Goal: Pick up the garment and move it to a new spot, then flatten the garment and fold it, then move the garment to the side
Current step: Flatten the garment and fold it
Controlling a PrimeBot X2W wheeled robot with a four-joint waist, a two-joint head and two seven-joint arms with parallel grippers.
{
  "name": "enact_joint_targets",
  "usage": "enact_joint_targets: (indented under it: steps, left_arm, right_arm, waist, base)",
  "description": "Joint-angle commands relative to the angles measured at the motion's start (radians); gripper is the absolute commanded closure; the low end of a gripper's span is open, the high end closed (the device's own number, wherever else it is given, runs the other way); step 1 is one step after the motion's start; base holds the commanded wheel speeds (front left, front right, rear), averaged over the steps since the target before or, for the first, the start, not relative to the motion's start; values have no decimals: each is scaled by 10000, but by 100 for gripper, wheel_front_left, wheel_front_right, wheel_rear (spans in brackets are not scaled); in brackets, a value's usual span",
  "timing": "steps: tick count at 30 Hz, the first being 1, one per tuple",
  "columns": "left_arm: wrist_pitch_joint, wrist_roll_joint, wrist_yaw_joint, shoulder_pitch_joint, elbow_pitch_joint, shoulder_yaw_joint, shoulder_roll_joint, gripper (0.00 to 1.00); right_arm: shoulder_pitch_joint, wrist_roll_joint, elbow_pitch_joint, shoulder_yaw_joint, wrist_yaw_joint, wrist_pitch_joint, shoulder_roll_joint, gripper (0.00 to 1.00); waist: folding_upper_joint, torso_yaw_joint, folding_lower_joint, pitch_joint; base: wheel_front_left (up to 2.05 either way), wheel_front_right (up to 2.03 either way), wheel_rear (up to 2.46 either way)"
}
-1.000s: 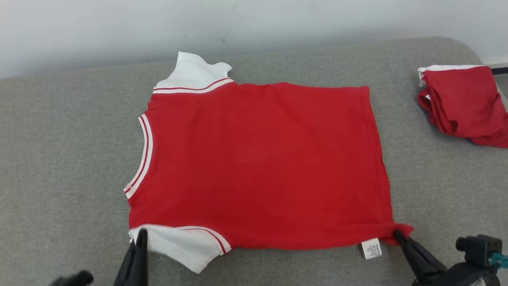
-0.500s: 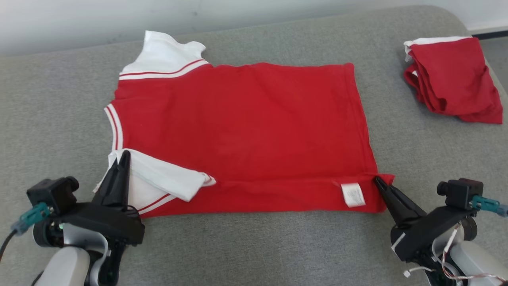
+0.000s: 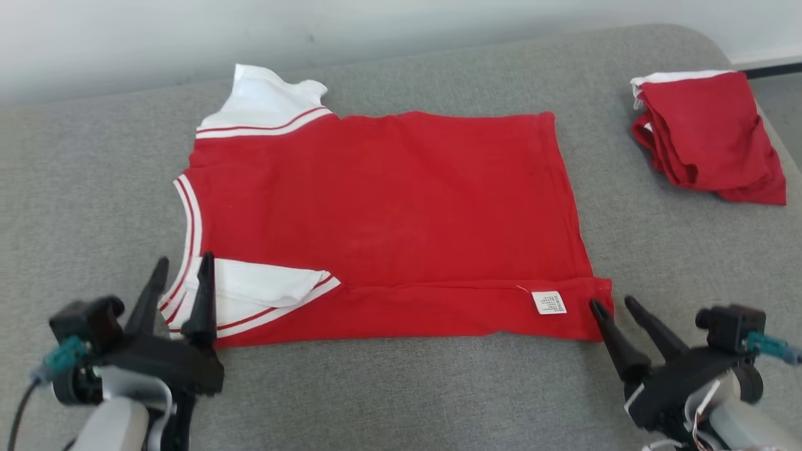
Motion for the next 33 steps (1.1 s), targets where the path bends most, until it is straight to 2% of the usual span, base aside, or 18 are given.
enact_joint_targets:
  steps: [1,6,12,23,24,25,26,33]
  left_arm:
    - [-105,50,67,358,-91,19,17,0]
    - [-174,466,242,1076,-339,-296,91,0]
    - [80,472,332,1387,-259,-490,125,0]
    - [375,348,273,795,1266,-590,100,0]
    - [373,340,223,748,1407,-631,77,33]
    - [302,312,180,695,1512,-631,34,61]
    - [289,290,149,676,1603,-646,6,100]
    - [-61,227,-44,895,1957,-571,-32,100]
  right_arm:
    - [180,-2,62,17,-27,-95,-43,0]
    - [628,-93,299,-175,-27,-356,-93,0]
    - [792,-341,488,-228,-27,-444,20,0]
    - [285,-898,1345,110,-27,-374,803,0]
    - [258,-921,1459,177,-27,-356,886,57]
    - [208,-980,1532,237,-27,-376,959,98]
    - [176,-1002,1610,269,-27,-424,1030,100]
    - [268,-984,1770,243,-27,-660,962,100]
  waist:
    - [-1,163,0,-151]
    - [-1,413,0,-227]
    - [-1,472,0,-229]
    - [-1,254,0,11]
    - [-1,281,0,8]
    - [-1,316,0,-16]
    - [-1,348,0,-50]
    - [-1,631,0,-687]
  base:
    - [0,0,0]
    - [0,0,0]
    - [0,0,0]
    - [0,0,0]
    - [0,0,0]
    - [0,0,0]
    - [0,0,0]
    - [0,0,0]
